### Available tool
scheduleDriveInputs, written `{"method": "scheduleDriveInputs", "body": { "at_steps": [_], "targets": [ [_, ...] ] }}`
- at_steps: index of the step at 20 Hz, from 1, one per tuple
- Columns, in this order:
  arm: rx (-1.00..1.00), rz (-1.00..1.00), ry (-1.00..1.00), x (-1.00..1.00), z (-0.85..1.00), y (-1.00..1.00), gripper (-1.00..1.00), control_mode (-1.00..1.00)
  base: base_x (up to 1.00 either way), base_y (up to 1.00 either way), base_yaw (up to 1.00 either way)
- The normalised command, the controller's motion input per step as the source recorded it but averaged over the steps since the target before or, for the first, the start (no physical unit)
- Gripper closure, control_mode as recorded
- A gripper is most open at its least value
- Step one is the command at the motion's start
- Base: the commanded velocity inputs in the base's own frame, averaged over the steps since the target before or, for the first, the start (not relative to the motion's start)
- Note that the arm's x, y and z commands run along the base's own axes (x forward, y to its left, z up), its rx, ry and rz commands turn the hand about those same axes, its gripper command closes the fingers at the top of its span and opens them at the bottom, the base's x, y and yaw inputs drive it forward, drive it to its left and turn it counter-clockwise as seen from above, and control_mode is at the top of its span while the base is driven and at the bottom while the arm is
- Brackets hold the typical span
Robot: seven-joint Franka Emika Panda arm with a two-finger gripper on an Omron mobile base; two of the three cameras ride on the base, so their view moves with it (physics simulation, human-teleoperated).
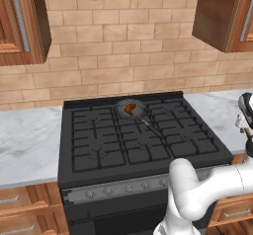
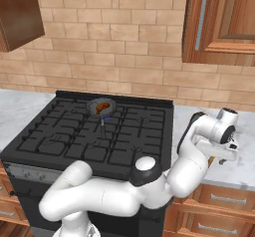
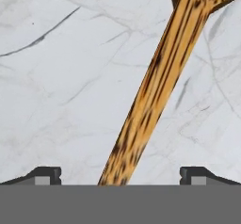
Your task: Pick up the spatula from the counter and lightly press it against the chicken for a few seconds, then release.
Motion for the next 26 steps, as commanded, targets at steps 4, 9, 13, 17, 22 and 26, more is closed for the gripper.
{"method": "scheduleDriveInputs", "body": {
  "at_steps": [4,9,13,17,22,26],
  "targets": [
    [0.01,0.00,0.05,0.15,-0.26,-0.11,-1.00,-1.00,0.00,0.00,0.00],
    [0.00,0.00,0.06,0.14,-0.29,-0.08,1.00,-1.00,0.00,0.00,0.00],
    [0.00,0.00,0.08,0.12,-0.37,0.00,1.00,-1.00,0.00,0.00,0.00],
    [0.06,0.00,0.01,0.00,-0.41,-0.02,1.00,-1.00,0.00,0.00,0.00],
    [0.18,0.00,0.01,0.00,-0.50,-0.01,1.00,-1.00,0.00,0.00,0.00],
    [0.18,0.02,0.00,-0.10,-0.33,0.00,1.00,-1.00,0.00,0.00,0.00]
  ]
}}
